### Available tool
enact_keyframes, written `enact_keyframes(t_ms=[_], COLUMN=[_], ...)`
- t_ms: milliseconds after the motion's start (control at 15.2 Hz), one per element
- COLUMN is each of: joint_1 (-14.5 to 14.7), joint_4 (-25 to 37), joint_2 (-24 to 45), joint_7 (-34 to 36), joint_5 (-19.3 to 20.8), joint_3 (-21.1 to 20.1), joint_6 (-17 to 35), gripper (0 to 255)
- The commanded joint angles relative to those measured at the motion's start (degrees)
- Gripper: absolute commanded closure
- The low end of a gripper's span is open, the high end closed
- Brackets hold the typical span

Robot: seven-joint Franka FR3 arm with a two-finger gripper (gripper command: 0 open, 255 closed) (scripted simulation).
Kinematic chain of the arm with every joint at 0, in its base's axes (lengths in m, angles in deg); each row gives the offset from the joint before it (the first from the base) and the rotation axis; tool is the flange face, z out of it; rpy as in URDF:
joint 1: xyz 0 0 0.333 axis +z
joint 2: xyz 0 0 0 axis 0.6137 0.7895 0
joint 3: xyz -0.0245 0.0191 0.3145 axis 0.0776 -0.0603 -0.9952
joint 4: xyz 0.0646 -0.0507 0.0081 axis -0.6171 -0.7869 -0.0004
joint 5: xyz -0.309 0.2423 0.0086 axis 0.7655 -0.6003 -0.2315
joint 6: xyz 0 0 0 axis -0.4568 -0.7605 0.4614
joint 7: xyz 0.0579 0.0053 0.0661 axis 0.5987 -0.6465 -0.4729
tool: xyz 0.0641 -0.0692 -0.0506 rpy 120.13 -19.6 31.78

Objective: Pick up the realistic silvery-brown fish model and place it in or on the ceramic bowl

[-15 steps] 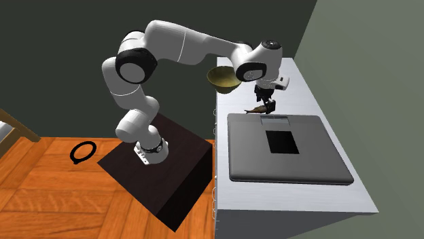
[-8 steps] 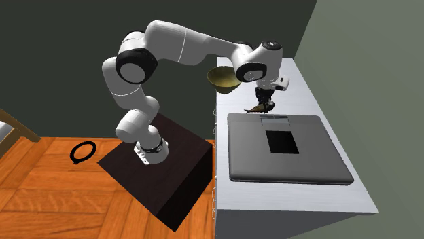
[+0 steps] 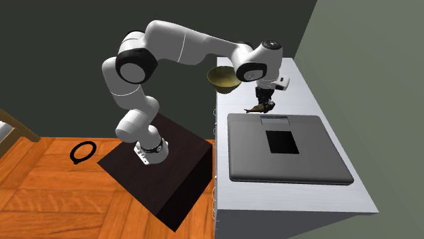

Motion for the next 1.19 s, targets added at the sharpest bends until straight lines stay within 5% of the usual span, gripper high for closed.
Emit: enact_keyframes(t_ms=[0,1122], joint_1=[-0.1,-0.2], joint_4=[0.7,12.7], joint_2=[-0.3,-1.4], joint_7=[-0.2,0.1], joint_5=[-0.2,-0.4], joint_3=[0.1,0.1], joint_6=[-1.1,-14.1], gripper=[255,255])
